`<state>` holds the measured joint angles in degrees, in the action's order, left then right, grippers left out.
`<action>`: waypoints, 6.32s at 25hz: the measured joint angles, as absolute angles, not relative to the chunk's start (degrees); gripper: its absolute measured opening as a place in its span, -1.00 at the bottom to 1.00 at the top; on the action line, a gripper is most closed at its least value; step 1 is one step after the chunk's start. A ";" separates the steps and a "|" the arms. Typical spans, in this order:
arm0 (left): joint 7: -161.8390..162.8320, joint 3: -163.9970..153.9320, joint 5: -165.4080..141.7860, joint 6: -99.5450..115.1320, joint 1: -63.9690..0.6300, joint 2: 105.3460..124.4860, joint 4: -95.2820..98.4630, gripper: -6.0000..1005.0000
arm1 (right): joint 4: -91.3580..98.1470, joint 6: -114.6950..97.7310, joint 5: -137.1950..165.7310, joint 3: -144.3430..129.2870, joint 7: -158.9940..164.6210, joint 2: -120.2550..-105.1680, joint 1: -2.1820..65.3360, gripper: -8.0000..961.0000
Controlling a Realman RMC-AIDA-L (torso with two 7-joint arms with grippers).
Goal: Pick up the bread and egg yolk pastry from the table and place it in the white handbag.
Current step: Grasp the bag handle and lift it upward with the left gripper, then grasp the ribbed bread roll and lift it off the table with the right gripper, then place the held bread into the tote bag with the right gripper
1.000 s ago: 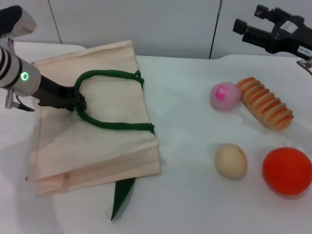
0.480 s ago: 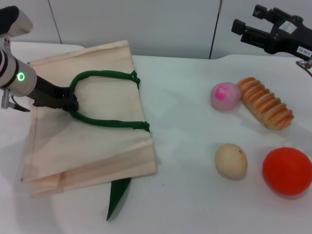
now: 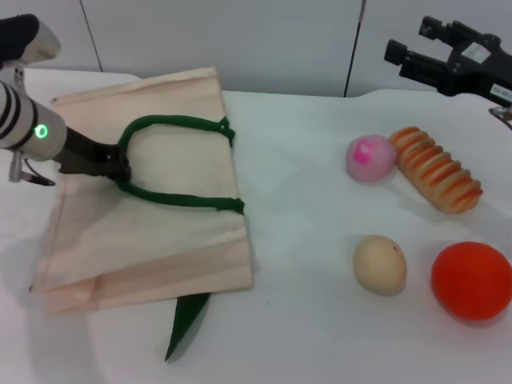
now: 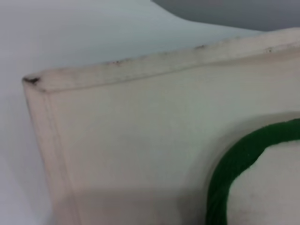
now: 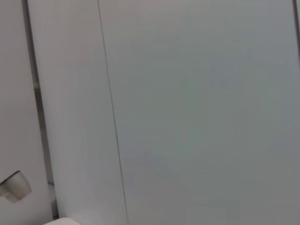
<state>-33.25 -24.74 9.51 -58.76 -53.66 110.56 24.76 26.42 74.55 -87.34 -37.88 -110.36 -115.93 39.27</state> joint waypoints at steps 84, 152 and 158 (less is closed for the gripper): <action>-79.37 -23.82 75.59 -97.92 -33.02 114.17 42.70 -0.72 | 28.77 52.67 -26.98 -48.75 -67.70 -116.10 51.36 0.84; -79.39 -23.20 80.00 -103.55 -32.48 114.08 43.52 -0.72 | 46.07 72.32 -43.97 -68.28 -68.88 -116.72 46.62 -0.15; -79.44 -23.13 80.08 -103.82 -32.47 114.08 43.45 -0.72 | 46.15 71.86 -49.88 -76.78 -68.09 -116.75 48.58 -0.16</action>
<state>-79.44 -23.13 80.08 -103.82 -32.47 114.08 43.45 46.15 71.86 -49.88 -76.78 -68.09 -116.75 48.58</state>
